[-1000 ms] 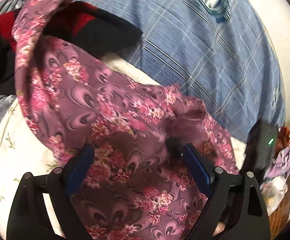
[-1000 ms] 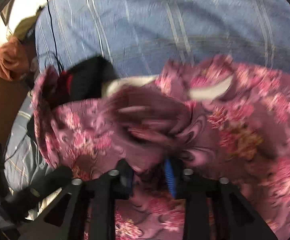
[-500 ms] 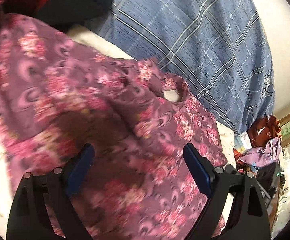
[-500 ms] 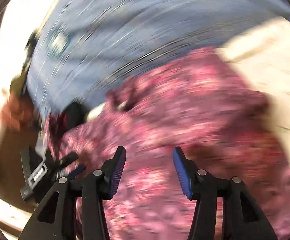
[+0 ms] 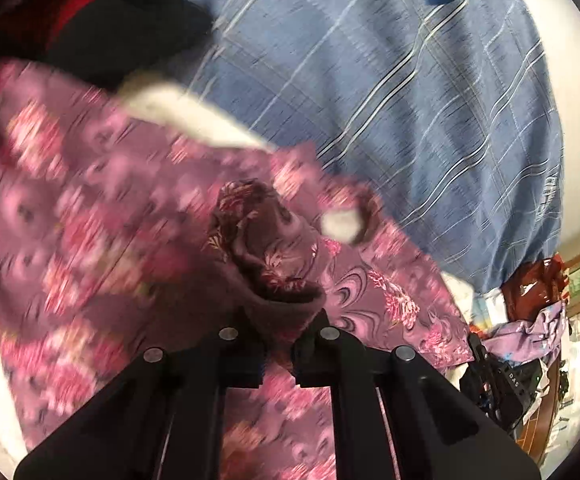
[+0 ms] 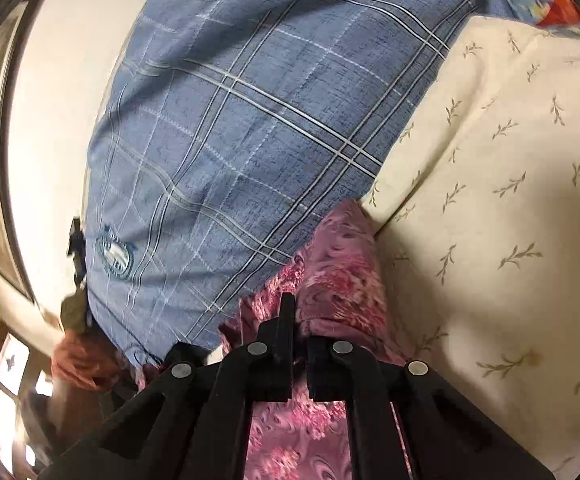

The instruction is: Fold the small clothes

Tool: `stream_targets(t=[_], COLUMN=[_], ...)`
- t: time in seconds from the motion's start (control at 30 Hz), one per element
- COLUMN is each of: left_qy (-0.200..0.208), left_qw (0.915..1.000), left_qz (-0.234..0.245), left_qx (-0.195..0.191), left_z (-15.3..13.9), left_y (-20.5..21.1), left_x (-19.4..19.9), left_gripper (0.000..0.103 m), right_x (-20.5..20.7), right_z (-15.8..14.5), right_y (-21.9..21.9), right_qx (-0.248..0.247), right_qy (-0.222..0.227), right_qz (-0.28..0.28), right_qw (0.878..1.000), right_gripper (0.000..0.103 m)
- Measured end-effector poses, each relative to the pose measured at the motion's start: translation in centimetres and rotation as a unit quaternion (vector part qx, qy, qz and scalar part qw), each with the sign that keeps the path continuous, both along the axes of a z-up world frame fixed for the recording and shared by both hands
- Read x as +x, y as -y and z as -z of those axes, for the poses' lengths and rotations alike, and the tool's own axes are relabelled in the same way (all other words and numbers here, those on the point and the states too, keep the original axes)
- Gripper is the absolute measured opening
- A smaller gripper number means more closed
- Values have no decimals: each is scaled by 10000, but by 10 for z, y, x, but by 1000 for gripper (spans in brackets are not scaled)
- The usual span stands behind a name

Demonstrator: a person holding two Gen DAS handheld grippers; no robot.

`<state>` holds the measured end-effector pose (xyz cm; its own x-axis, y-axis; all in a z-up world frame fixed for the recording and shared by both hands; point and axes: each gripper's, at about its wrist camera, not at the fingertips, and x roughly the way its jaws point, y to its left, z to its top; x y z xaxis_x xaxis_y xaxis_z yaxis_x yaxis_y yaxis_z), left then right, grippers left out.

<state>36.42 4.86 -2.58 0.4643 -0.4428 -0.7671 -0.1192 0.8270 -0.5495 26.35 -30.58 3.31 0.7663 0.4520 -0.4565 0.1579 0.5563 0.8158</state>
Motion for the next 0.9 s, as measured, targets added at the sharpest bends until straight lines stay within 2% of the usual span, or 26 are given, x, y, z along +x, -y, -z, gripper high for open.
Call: stream_targets(t=[0.07,0.1,0.13,0.17,0.23,0.3,0.37,0.4,0.43,0.47,0.5,0.53,0.63,0.7,0.73,0.77,0.8,0.83,0.87,0.9], left_qy=[-302,-371,-315,-291,-214,74,341,432,493,497,429,315,-76,-104,-63,-15,61,158,251,274], left_qw=[9995,9993,9995,9993,9993,9997,9992,9989,9986,9987,9989,9992,9994,9994,9993,9991,9989,9986,9982,9977], left_qz=[21,17,23,18,-36,-41,-107,-124,-97,-16,111,223,326,319,331,365,411,430,418,390], left_qx=[31,48,-99,-213,-317,-234,-157,-135,-132,-139,-141,-107,38,116,161,196,212,255,346,490], left_z=[19,26,28,26,15,-2,-18,-24,-27,-28,-25,-19,3,9,8,5,3,-1,-4,-3], left_y=[-4,-7,-13,-20,-33,-46,-51,-50,-47,-43,-36,-26,-10,-4,-1,1,3,3,2,3], left_x=[-10,-15,-22,-28,-37,-49,-54,-51,-47,-42,-33,-24,-6,1,4,6,8,9,9,10], left_gripper=[7,8,10,11,16,30,62,68,76,78,78,78,78,76,65,49,41,27,22,22], right_x=[0,-2,-6,-12,-27,-36,-45,-47,-44,-37,-29,-19,32,57,65,75,83,85,85,81], right_z=[21,32,41,46,38,27,5,-6,-20,-26,-28,-29,-5,13,21,30,34,33,22,12], right_y=[-7,-9,-11,-10,-8,-7,-1,2,6,9,13,17,11,4,2,-2,-8,-11,-12,-10], right_qx=[-145,-201,-206,-115,-148,-184,-285,-430,-632,-735,-822,-898,-1197,-1423,-1441,-1375,-1390,-1518,-1720,-1751], right_qy=[-516,-694,-813,-825,-748,-758,-463,-265,-15,110,125,74,-531,-895,-998,-1103,-1127,-1104,-832,-508], right_qz=[-270,-359,-419,-450,-478,-620,-706,-662,-551,-478,-390,-327,-406,-507,-576,-751,-972,-1053,-1040,-941], right_qw=[9982,9967,9956,9955,9959,9950,9960,9965,9965,9961,9958,9954,9906,9845,9828,9815,9790,9766,9760,9787], right_gripper=[4,4,4,3,13,15,18,22,38,58,63,64,64,64,59,32,8,6,5,5])
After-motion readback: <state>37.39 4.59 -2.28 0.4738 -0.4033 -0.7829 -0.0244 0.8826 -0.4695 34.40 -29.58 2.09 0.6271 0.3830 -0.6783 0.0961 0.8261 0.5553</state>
